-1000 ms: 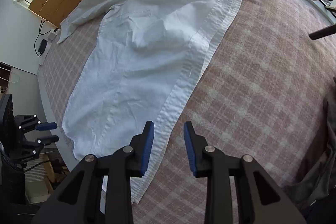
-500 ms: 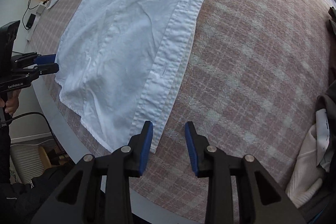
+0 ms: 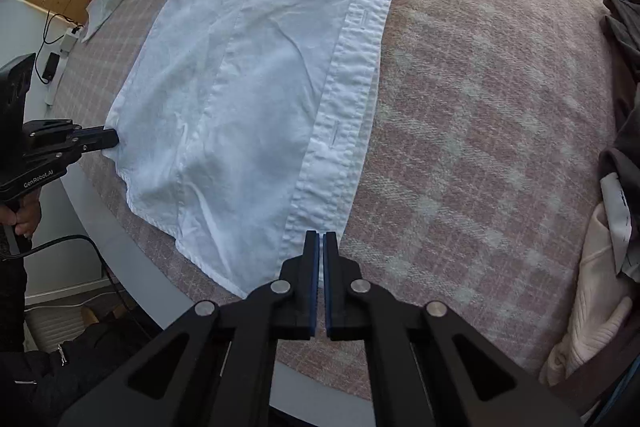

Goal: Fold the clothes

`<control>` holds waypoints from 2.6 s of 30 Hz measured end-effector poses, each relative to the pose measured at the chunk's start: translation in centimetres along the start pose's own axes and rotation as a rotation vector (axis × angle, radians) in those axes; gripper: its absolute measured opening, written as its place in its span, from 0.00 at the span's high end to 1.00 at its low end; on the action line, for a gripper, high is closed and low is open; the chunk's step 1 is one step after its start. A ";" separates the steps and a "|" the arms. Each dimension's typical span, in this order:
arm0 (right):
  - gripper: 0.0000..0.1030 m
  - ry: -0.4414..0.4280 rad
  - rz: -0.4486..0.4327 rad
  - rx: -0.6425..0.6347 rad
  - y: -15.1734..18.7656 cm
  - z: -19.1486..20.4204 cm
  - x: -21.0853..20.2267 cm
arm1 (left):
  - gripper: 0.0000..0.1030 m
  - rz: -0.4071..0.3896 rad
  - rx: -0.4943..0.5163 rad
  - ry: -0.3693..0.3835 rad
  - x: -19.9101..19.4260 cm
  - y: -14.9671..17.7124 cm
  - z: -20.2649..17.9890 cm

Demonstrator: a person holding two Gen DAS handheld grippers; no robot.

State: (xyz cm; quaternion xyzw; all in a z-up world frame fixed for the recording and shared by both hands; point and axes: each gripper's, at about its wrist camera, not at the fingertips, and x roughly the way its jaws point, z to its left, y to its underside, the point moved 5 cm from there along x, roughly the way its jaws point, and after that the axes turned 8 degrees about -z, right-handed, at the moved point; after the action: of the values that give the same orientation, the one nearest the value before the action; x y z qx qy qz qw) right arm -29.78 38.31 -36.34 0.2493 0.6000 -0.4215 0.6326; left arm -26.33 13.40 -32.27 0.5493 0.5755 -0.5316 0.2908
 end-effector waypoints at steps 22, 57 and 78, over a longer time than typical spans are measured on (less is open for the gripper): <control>0.73 0.036 -0.394 0.117 -31.1 -9.2 -7.1 | 0.83 -0.227 0.137 -0.244 -7.8 -21.5 3.4; 0.80 -0.016 -0.328 -0.368 -41.5 -6.7 4.3 | 0.83 -0.155 0.248 -0.175 1.7 -31.2 7.7; 0.56 0.331 -0.505 -0.324 -41.5 -8.4 -5.1 | 0.83 -0.128 0.256 -0.165 2.6 -30.3 6.3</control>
State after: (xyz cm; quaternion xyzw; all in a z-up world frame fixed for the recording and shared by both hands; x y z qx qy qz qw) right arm -68.53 24.77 -24.81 0.0539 0.7964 -0.4180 0.4337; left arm -57.01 13.50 -27.51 0.4987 0.5110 -0.6612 0.2301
